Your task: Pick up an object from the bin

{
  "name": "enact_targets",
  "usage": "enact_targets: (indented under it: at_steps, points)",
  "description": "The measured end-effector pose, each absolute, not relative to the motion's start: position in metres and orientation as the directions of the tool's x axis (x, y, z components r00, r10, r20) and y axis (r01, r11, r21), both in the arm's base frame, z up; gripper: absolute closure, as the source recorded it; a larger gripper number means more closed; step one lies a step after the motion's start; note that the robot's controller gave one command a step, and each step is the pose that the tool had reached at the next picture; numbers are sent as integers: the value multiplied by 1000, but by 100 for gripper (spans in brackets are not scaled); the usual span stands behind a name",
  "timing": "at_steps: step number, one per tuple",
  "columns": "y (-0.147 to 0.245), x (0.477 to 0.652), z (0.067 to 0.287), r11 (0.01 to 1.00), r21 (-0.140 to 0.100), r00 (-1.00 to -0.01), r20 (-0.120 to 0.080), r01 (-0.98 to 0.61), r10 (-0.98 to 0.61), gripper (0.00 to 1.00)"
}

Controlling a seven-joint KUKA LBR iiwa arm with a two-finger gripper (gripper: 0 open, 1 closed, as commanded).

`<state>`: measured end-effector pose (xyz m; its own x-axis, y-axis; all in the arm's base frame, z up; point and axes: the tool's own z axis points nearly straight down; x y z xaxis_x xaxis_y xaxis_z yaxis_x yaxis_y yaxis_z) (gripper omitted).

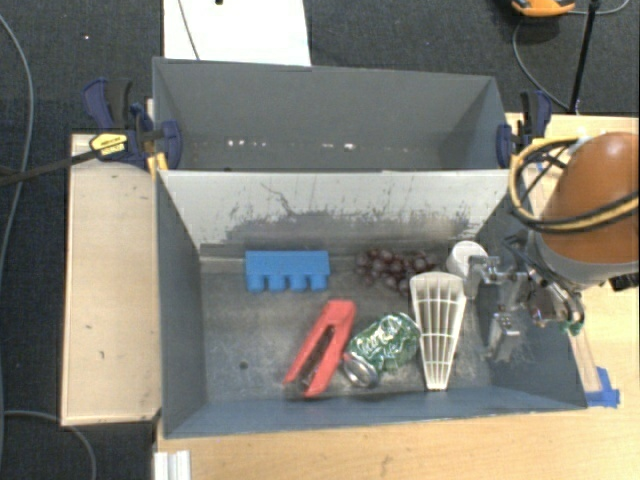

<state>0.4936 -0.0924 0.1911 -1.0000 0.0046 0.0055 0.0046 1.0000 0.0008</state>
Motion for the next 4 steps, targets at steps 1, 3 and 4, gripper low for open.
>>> enact_targets:
  at_steps: [1, 3, 4]
  points:
    - [-92, 495, 195, 1000, -1, -1000, -3, 1, 1, 0]
    - [-28, 504, 149, 932, -1, -932, -4, -362, -362, 0]
    - [-10, 508, 139, 902, -2, -902, -4, -432, -432, 0]
